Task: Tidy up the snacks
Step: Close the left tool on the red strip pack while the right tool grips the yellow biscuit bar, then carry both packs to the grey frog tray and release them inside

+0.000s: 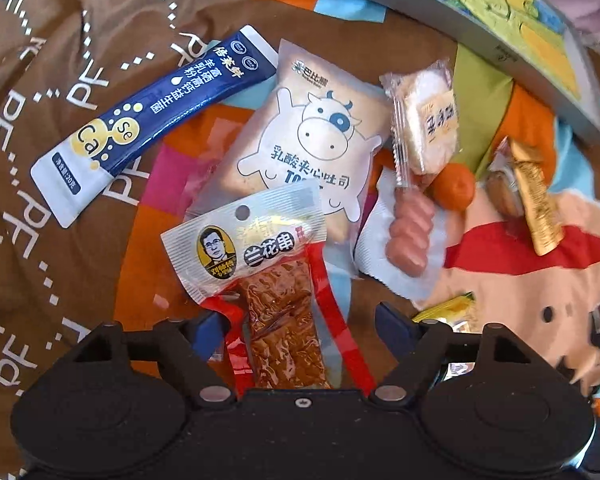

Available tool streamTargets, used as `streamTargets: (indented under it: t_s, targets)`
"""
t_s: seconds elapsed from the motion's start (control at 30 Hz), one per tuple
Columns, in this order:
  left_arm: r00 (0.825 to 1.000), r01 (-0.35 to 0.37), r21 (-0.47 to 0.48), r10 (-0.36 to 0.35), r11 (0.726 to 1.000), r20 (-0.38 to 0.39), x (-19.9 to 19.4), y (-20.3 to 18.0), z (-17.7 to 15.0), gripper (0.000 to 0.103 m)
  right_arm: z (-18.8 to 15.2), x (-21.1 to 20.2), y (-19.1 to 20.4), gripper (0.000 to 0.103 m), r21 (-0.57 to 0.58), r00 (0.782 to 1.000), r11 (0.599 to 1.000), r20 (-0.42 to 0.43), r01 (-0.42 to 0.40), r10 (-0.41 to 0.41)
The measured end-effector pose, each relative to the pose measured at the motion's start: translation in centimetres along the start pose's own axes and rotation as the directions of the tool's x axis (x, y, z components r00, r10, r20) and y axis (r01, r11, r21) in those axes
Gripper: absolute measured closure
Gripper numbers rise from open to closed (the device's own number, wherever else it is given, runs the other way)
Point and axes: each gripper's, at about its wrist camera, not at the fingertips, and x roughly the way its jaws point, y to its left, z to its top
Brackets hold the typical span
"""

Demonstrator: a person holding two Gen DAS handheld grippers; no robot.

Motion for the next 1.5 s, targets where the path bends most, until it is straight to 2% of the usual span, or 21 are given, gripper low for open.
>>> streamTargets:
  t_s: [0.07, 0.13, 0.23, 0.43, 0.67, 0.87, 0.9, 1.1, 1.37, 1.5]
  targets:
    - [1.0, -0.026, 0.04, 0.026, 0.999, 0.009, 0.2, -0.6, -0.4, 0.025, 0.0, 0.0, -0.1, 0.046, 0.0, 1.0, 1.0, 0.003, -0.002, 0.002]
    - [0.998, -0.051, 0.089, 0.049, 0.995, 0.025, 0.1, -1.0, -0.8, 0.033, 0.0, 0.0, -0.1, 0.045, -0.001, 1.0, 1.0, 0.005, -0.005, 0.005]
    - [0.999, -0.014, 0.126, 0.009, 0.992, 0.038, -0.4, -0.3, -1.3, 0.038, -0.1, -0.1, -0.2, 0.045, 0.0, 1.0, 1.0, 0.009, -0.009, 0.009]
    - [0.996, 0.082, 0.114, -0.086, 0.99, 0.036, -1.5, 2.8, -1.5, 0.057, -0.1, -0.2, 0.0, 0.046, -0.004, 1.0, 1.0, 0.011, -0.007, 0.007]
    - [0.989, 0.138, 0.053, -0.141, 0.989, 0.041, -1.9, 4.3, -1.2, 0.059, 0.5, 0.3, 0.4, 0.046, -0.03, 0.999, 0.999, 0.034, 0.028, -0.027]
    - [0.984, 0.171, 0.114, -0.175, 0.979, 0.029, -2.4, 3.3, -2.5, 0.06, 1.1, 1.2, 0.1, 0.048, -0.006, 0.999, 1.0, 0.024, 0.029, -0.029]
    - [0.984, 0.172, 0.131, -0.178, 0.976, 0.032, -2.5, 3.1, -2.7, 0.06, 1.1, 1.1, 0.2, 0.051, -0.015, 0.999, 0.999, 0.029, 0.03, -0.03]
    - [0.978, 0.187, 0.193, -0.2, 0.963, 0.053, -3.2, 2.0, -3.3, 0.061, 0.6, 0.2, 0.7, 0.051, -0.104, 0.995, 0.993, 0.085, 0.058, -0.05]
    - [0.971, 0.197, 0.232, -0.223, 0.953, 0.091, -3.9, 1.3, -3.5, 0.062, 0.5, -1.6, 1.4, 0.051, -0.269, 0.968, 0.948, 0.226, 0.173, -0.112]
    - [0.963, 0.209, 0.231, -0.242, 0.95, 0.123, -4.9, 0.8, -2.8, 0.062, 1.7, -2.2, 0.7, 0.051, -0.275, 0.95, 0.937, 0.281, 0.217, -0.137]
